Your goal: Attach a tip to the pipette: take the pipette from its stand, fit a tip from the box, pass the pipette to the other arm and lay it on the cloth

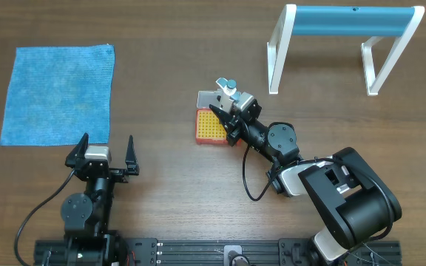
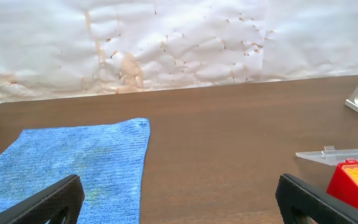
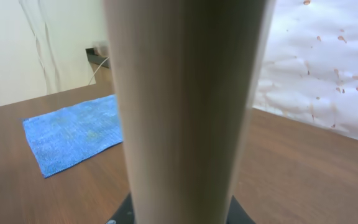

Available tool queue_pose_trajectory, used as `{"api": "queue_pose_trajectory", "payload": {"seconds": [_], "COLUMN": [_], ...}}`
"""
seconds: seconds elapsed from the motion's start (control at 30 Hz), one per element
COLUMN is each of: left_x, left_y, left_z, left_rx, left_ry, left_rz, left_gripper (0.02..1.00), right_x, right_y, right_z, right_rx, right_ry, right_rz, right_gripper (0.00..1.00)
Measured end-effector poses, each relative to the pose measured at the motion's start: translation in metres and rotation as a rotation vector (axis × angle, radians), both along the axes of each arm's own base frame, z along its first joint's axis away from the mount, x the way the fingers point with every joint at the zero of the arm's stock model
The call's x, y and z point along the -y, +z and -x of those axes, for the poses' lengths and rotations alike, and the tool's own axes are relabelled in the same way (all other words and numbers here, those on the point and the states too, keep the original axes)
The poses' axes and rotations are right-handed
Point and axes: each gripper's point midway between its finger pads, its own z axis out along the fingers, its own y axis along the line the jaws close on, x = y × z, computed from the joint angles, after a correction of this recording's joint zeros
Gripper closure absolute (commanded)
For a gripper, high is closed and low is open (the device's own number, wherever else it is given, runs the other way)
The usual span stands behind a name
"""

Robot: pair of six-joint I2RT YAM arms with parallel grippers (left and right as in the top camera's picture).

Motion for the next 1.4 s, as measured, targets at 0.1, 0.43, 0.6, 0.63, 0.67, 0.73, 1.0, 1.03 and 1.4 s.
{"api": "queue_pose_trajectory", "payload": {"seconds": [0.1,0.43,0.6,0.63,0.67,0.73,1.0,1.03,1.4], "left_x": [0.0,0.0,0.0,0.0,0.0,0.0,0.0,0.0,0.0], "left_y": [0.0,0.0,0.0,0.0,0.0,0.0,0.0,0.0,0.0], "left_z": [0.0,0.0,0.0,0.0,0.0,0.0,0.0,0.0,0.0], "left_rx": [0.0,0.0,0.0,0.0,0.0,0.0,0.0,0.0,0.0], "left_ry": [0.0,0.0,0.0,0.0,0.0,0.0,0.0,0.0,0.0], "left_rz": [0.0,0.0,0.0,0.0,0.0,0.0,0.0,0.0,0.0], "left_gripper": [0.023,0.023,0.023,0.023,0.023,0.023,0.023,0.023,0.023], "right_x": [-0.0005,-0.0006,0.0007,0.0007,0.0004,-0.0002,-0.0007,-0.0007,-0.0011], "right_y": [0.0001,-0.0043,-0.005,-0.0044,-0.0034,-0.0029,-0.006,-0.0064,-0.0095], "right_z": [0.0006,0.0006,-0.0007,-0.0012,-0.0018,-0.0029,-0.0039,-0.0038,-0.0044], "right_rx": [0.0,0.002,0.009,0.011,0.014,0.016,0.005,0.003,-0.01], "right_ry": [0.004,0.005,0.001,0.0,0.0,0.0,0.0,0.0,0.001], "right_rz": [0.0,0.024,0.035,0.034,0.034,0.035,0.044,0.045,0.052], "right_gripper": [0.921,0.919,0.919,0.921,0.921,0.917,0.919,0.921,0.919]}}
